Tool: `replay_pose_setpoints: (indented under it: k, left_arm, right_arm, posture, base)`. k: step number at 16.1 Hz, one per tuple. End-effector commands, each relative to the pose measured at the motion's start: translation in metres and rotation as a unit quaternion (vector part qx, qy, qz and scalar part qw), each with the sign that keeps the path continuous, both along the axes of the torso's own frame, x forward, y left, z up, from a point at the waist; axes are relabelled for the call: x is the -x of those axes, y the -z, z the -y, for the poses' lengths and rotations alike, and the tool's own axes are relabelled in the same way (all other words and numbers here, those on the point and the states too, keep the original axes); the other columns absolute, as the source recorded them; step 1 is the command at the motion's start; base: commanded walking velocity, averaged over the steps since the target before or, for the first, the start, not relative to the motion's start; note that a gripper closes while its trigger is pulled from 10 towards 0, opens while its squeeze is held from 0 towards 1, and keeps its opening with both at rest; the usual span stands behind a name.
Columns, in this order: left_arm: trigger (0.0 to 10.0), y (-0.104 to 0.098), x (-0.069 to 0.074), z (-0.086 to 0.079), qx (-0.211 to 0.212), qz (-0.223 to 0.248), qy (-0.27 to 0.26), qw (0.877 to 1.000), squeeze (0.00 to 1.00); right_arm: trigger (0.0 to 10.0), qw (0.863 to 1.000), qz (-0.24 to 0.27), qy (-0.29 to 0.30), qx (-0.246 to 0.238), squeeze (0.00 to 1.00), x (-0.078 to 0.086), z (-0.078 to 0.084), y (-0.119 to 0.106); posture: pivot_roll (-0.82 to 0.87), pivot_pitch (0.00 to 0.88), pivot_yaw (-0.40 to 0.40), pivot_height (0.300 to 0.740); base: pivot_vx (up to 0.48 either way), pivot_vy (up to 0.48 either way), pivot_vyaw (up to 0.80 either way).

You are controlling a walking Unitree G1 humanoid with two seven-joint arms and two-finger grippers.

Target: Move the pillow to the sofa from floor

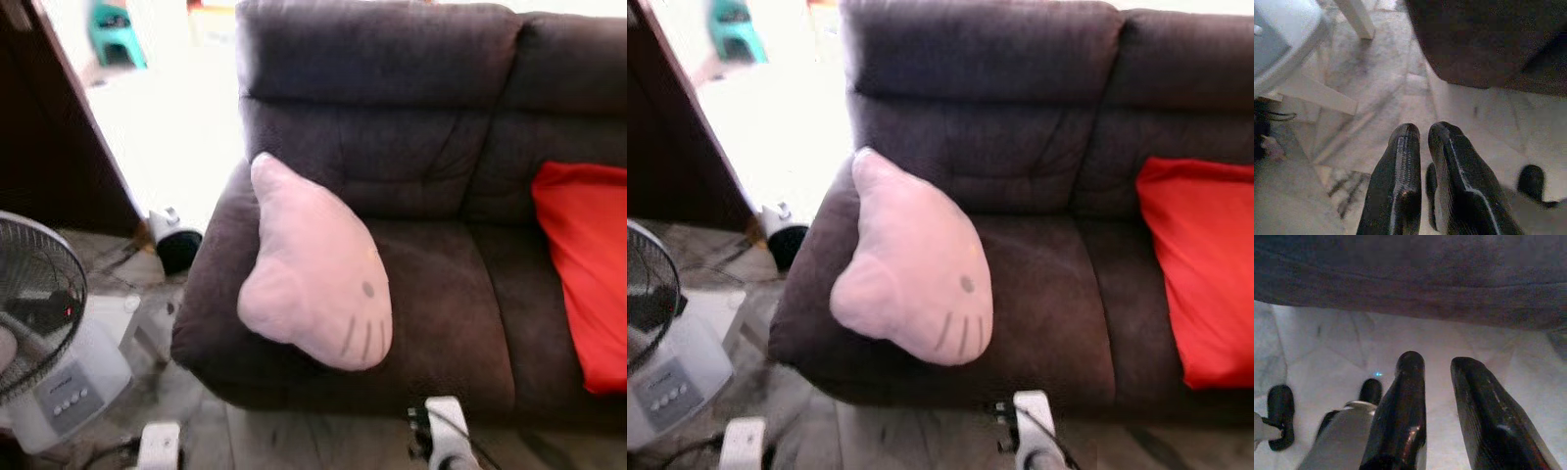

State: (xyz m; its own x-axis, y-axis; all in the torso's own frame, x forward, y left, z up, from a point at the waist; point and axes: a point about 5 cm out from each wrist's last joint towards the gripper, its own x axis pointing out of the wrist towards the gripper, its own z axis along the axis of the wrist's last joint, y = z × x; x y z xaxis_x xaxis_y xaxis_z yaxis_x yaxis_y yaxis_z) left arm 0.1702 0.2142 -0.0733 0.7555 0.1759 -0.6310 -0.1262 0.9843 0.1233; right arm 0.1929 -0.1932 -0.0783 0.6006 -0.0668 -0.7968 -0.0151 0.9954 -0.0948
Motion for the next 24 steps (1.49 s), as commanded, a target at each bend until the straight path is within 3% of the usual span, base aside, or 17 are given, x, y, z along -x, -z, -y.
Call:
replay_pose_setpoints:
  k: [1, 24]
  left_arm:
    - [10.0, 0.0035, 0.0087, -0.0037, -0.010, -0.015, 0.003, 1.000, 0.00]
    - [10.0, 0.0061, 0.0099, 0.0007, -0.005, -0.026, 0.008, 1.000, 0.00]
  right_arm:
    - [10.0, 1.000, 0.002, 0.004, -0.001, 0.00, 0.0005, -0.0012, 0.0004]
    - [10.0, 1.000, 0.004, 0.000, -0.001, 0.00, 0.0016, -0.0007, 0.0006]
  posture:
    - [0.12, 0.115, -0.031, 0.740]
    - [0.11, 0.098, -0.033, 0.740]
  base:
    - [0.000, -0.428, 0.00]
    - [0.000, -0.436, 0.00]
